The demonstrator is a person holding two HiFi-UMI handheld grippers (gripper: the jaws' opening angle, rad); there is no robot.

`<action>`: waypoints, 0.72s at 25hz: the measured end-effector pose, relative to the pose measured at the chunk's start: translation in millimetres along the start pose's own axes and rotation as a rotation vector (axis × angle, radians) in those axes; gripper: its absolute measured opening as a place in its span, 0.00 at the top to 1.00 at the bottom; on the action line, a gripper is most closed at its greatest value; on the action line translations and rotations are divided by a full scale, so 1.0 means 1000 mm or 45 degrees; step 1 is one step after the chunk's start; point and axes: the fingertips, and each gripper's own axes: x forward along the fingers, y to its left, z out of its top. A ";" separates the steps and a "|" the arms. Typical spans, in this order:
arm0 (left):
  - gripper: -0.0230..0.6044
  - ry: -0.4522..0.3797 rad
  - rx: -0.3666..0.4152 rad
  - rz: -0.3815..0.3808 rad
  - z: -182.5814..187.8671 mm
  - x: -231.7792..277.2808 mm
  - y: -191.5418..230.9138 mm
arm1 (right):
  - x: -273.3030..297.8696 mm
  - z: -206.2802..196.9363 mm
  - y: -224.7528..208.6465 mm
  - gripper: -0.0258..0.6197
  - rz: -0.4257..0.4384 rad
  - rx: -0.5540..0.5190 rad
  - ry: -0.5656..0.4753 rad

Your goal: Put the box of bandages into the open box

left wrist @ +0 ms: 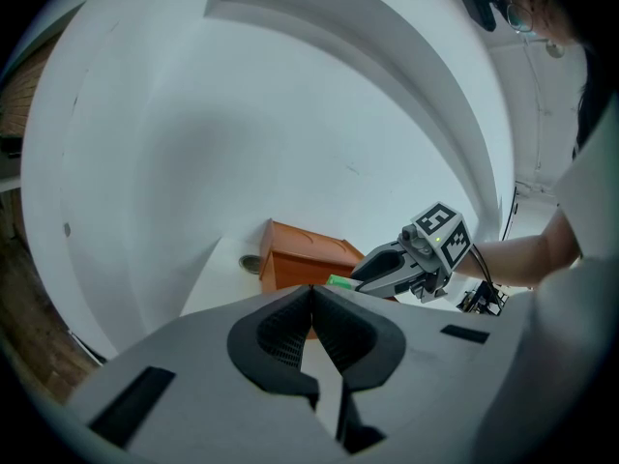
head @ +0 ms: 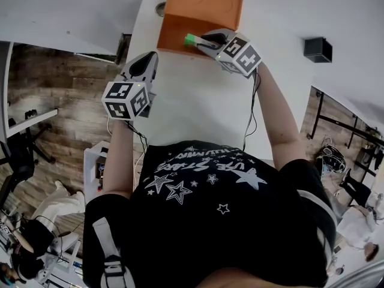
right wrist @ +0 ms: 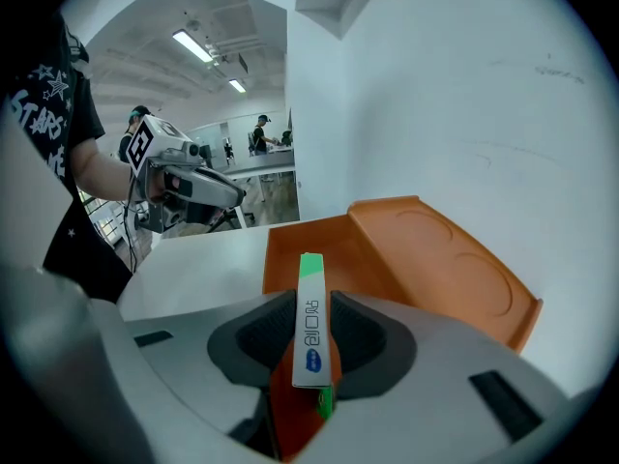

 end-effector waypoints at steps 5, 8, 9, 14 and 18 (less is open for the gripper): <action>0.93 0.000 0.006 -0.005 0.002 0.002 0.000 | -0.007 0.001 -0.013 0.78 -0.083 0.000 -0.017; 0.93 -0.008 0.015 -0.012 0.004 -0.003 0.000 | -0.012 0.005 -0.014 0.78 -0.120 0.008 -0.035; 0.93 -0.012 0.018 -0.013 0.005 -0.005 -0.001 | -0.015 0.006 -0.012 0.78 -0.132 0.010 -0.041; 0.93 -0.037 0.046 -0.030 0.004 -0.023 -0.016 | -0.032 0.007 0.009 0.78 -0.165 0.012 -0.059; 0.93 -0.059 0.069 -0.042 0.006 -0.037 -0.031 | -0.048 0.007 0.026 0.78 -0.185 0.012 -0.081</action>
